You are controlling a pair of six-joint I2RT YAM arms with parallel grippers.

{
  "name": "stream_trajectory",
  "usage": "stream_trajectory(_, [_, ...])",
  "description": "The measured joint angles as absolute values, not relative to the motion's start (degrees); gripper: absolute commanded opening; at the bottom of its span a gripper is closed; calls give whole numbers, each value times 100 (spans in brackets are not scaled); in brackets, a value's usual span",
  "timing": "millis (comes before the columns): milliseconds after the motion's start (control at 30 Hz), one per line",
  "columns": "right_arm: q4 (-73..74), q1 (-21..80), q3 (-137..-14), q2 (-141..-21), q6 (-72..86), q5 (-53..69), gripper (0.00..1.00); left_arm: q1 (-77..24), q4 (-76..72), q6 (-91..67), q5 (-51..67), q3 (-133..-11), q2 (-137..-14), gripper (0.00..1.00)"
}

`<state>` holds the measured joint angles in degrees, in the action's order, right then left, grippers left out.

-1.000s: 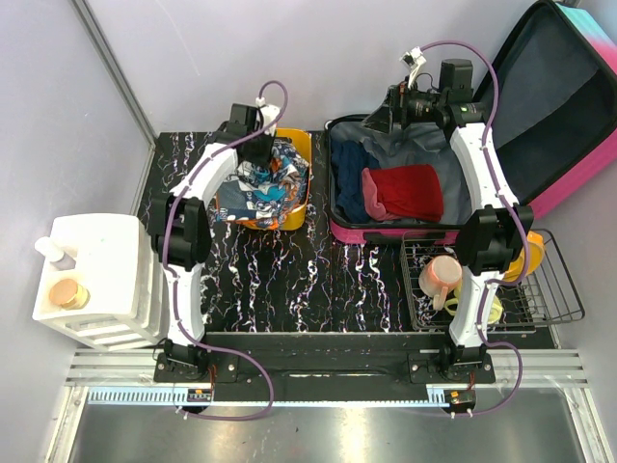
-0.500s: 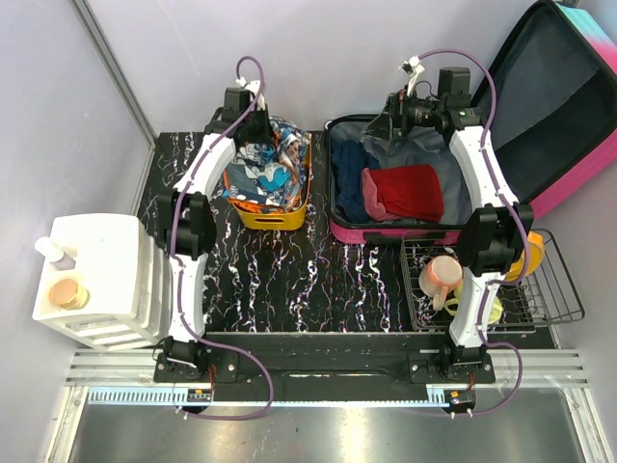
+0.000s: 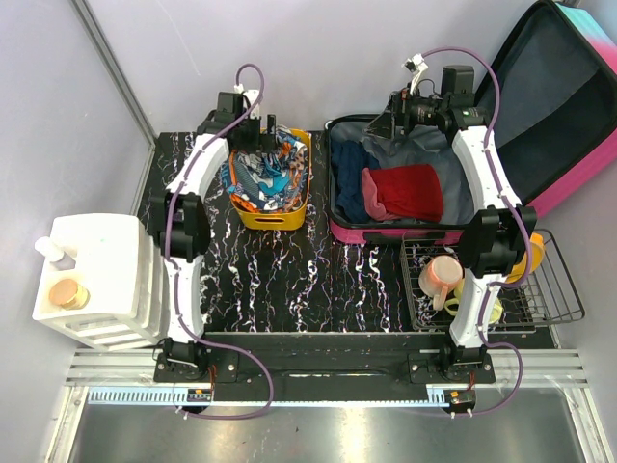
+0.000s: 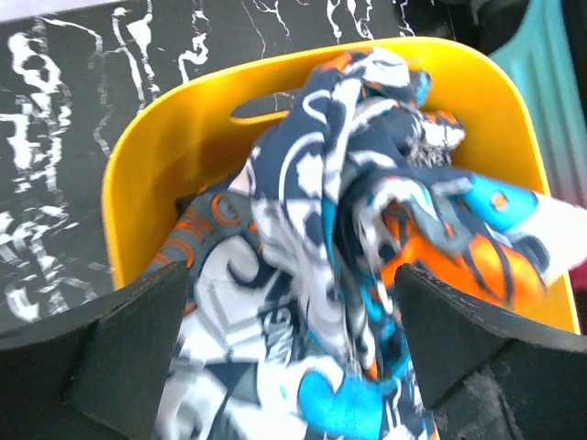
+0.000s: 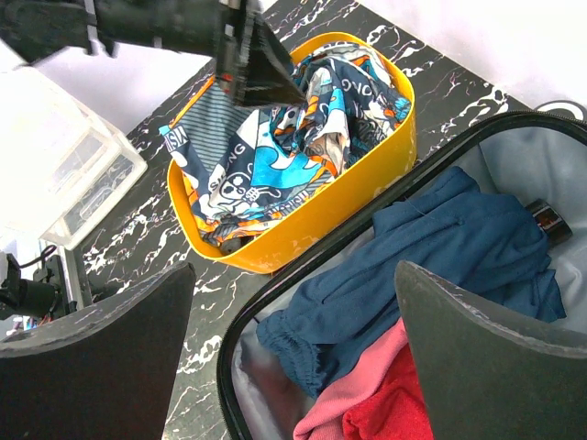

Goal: Open, take out, and arrange the luggage

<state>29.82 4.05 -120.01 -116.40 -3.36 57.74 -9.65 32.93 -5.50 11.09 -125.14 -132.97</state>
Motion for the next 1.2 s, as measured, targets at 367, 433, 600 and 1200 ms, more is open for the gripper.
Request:
stream_trajectory(367, [2985, 405, -11990, -11633, -338, 5767, 100, -493, 4550, 1503, 1743, -12248, -11507, 59])
stream_trajectory(433, [2985, 405, -11985, -11631, -338, 5769, 100, -515, 5011, 2056, 1979, -12230, -11419, 52])
stream_trajectory(600, [2985, 405, -11985, -11631, -338, 5767, 100, -989, 5741, 2978, 2001, -11852, -11476, 40])
stream_trajectory(1200, [4884, 106, -12062, -12095, -1632, 3728, 99, -1404, 6311, 2366, 2641, -11275, -12667, 75])
